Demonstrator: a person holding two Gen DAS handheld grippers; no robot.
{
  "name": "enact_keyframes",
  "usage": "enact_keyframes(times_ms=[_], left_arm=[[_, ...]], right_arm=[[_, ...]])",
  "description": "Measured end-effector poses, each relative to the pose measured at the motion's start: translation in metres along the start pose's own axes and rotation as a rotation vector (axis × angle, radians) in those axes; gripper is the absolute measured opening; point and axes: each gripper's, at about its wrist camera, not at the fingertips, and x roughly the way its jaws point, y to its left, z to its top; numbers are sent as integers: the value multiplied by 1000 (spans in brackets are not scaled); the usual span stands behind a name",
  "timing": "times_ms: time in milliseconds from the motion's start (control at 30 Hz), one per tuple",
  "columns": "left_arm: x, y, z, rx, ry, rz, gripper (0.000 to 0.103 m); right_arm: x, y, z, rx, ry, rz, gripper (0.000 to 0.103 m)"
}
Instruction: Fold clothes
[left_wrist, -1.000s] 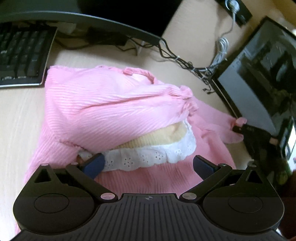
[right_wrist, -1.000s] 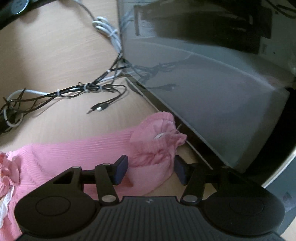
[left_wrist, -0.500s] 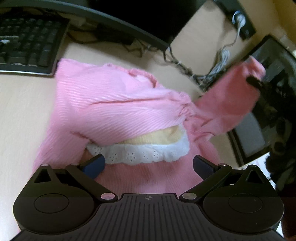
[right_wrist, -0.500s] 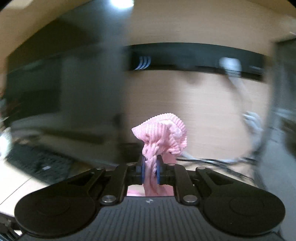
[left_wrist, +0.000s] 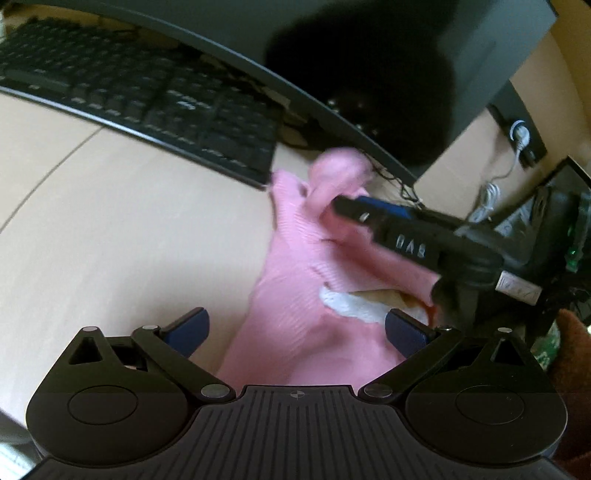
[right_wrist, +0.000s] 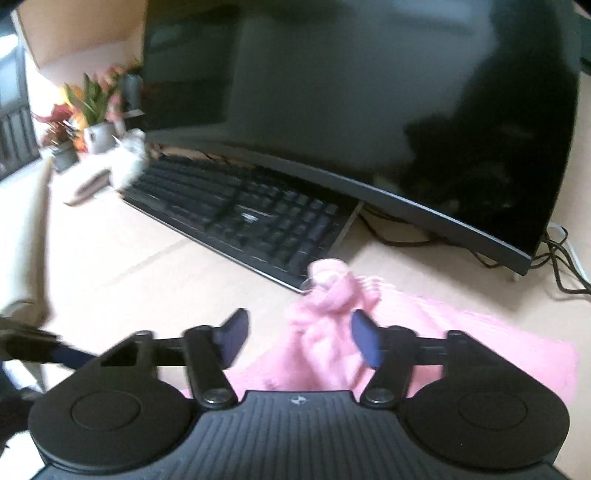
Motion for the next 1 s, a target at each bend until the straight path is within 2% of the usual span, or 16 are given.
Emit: enact_keyframes(times_ms=[67, 133, 200, 267, 367, 467, 567, 633, 667, 700, 767, 800, 867, 1000], left_arm=[[0, 3, 2, -9, 0, 5, 103], [2, 5, 5, -15, 0, 8, 103], [10, 3, 12, -8, -1, 4, 103], [20, -2, 23, 11, -9, -8, 103], [42, -17, 42, 55, -37, -14, 103], [69, -38, 56, 120, -66, 26, 100], [98, -53, 66, 167, -64, 77, 83], [111, -60, 68, 192, -55, 105, 77], [115, -63, 69, 205, -50, 114, 68], [117, -67, 69, 221, -43, 118, 47], [114, -74, 69, 251, -48, 105, 29], [107, -78, 69, 267, -75, 93, 25], [93, -84, 69, 312, -130, 91, 24], [99, -70, 66, 359, -114, 163, 25]], right_arm=[[-20, -5, -6, 4, -25, -33, 81], [-40, -13, -16, 31, -35, -81, 86], [-53, -26, -30, 80, -10, -129, 91], [-62, -37, -50, 114, 34, -158, 101], [-71, -45, -77, 156, 103, -161, 103], [-72, -45, -97, 207, 140, -132, 103], [-64, -47, -114, 260, 183, -122, 103], [-65, -47, -121, 259, 186, -134, 103], [-65, -47, -122, 254, 192, -137, 103], [-65, -45, -122, 249, 195, -141, 103], [-63, -42, -120, 243, 201, -155, 103], [-62, -39, -121, 236, 205, -163, 103], [-58, -34, -120, 207, 224, -188, 103], [-55, -33, -117, 187, 245, -180, 103]])
